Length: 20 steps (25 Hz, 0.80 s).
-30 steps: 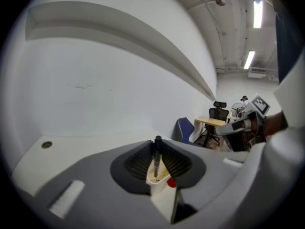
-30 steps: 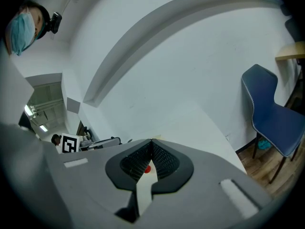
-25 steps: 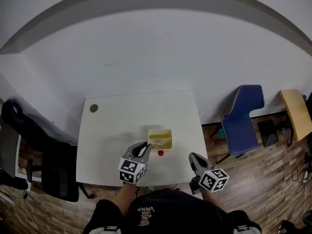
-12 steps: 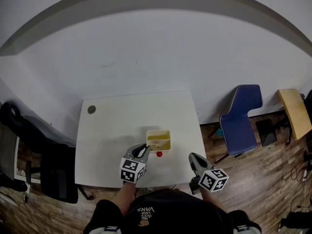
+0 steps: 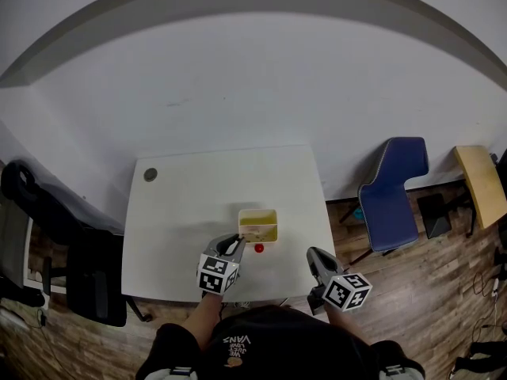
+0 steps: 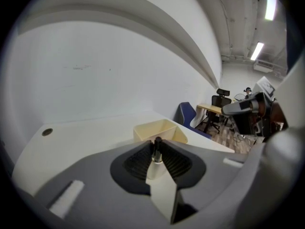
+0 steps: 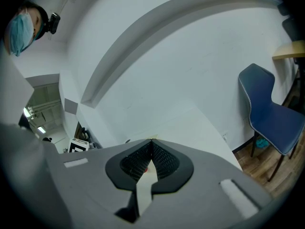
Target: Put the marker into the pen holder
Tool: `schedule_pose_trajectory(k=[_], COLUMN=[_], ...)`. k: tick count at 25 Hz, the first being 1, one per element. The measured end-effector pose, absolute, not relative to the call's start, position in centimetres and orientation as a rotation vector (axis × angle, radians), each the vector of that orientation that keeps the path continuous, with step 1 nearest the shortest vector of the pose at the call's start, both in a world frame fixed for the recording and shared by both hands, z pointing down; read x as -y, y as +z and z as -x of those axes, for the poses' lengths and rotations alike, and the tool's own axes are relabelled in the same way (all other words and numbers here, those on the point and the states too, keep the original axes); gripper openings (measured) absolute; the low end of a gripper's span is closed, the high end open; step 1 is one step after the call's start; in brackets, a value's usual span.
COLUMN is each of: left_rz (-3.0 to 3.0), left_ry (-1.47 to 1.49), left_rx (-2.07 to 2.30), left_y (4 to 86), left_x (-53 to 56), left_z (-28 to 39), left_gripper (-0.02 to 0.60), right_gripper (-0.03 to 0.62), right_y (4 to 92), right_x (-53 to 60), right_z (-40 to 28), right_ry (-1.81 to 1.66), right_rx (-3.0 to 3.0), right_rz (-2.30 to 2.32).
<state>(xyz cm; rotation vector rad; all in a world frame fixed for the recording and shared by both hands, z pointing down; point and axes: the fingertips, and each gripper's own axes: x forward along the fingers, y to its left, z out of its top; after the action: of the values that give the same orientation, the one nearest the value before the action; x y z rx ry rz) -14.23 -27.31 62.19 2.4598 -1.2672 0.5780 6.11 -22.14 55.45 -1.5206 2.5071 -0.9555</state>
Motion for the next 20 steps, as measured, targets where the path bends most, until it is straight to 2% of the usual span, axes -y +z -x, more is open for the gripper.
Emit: schedule_pose_trajectory(k=[15,20], left_rz=[-2.430,-2.427], left_ry=[0.618,0.612], left_rx=[1.257,1.252], left_y=[64.0,64.1], left_x=[27.1,27.0], left_z=[14.4,14.4], left_gripper=[0.121,0.150], right_gripper=[0.002,0.002], right_y=[55.4,55.5], right_x=[22.3,22.3], right_z=[-6.2,-6.1], right_ry=[-0.955,-0.963], right_rx=[-2.522,-2.527], right_rz=[1.503,1.493])
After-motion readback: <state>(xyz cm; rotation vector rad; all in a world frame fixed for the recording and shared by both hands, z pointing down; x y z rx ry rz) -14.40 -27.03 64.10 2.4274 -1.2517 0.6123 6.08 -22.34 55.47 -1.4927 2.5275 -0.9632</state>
